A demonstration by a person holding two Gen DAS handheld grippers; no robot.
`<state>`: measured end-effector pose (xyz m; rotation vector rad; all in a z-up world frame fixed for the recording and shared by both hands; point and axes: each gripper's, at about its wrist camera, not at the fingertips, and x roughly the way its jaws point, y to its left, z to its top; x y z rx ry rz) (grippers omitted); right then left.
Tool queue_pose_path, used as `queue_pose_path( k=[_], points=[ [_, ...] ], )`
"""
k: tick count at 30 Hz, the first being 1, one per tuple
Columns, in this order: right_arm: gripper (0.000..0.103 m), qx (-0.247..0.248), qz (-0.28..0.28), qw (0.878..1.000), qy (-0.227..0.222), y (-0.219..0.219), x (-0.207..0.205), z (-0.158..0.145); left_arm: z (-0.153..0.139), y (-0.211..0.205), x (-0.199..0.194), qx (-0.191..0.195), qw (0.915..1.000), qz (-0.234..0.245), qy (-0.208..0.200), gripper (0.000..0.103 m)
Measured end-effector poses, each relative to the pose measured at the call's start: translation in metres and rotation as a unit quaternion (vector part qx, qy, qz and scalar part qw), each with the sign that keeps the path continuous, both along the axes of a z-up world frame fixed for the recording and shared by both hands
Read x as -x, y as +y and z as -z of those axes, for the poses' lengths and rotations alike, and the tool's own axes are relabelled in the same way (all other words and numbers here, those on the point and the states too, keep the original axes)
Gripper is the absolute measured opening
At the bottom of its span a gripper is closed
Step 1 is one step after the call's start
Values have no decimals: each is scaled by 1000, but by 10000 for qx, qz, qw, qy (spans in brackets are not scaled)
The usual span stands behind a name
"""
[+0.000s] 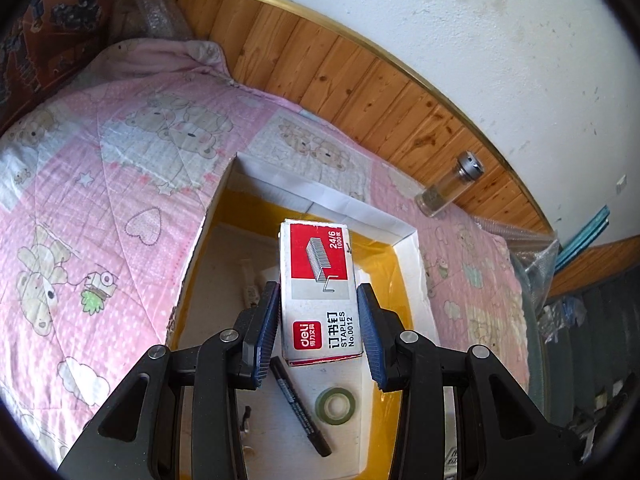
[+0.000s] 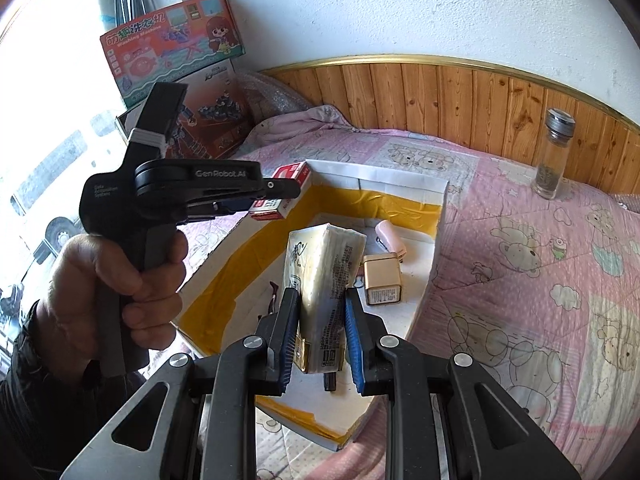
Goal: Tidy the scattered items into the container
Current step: 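Lower the staples box into the box and open the left gripper, then open the right gripper to drop the tissue pack into the box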
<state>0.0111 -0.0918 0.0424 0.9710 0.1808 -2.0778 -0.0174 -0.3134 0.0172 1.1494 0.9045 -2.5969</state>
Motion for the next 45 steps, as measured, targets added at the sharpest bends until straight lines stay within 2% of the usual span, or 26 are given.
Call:
queue_pose_path(
  k=[6,13,19,27,28,42,45],
  points=[
    [24,-303,-302,9991,-28,-28,-8,12,12,-11,12,15,9995,-147,-292,40],
    [24,-750,-590,9954,-115,-52,-10,29,27,-10,27,585,9946,-196,-832,41],
    [24,-1118,-761,9907,-129,-69,-7,39,40,-9,40,701,9912,-167,-1114,41],
    [26,-1434,-811,9862,-157,-86,-4,49,41,-6,48,1061,9864,-223,-1239,42],
    [29,-1451,-814,9858,-213,-87,-3,51,42,-5,48,1074,9862,-224,-1242,42],
    [37,-1329,-508,9881,-591,-74,2,56,38,-6,46,1079,9865,-266,-1200,47],
    [44,-1299,-460,9886,-608,-71,2,54,37,-5,45,1104,9863,-286,-1191,47]
  ],
)
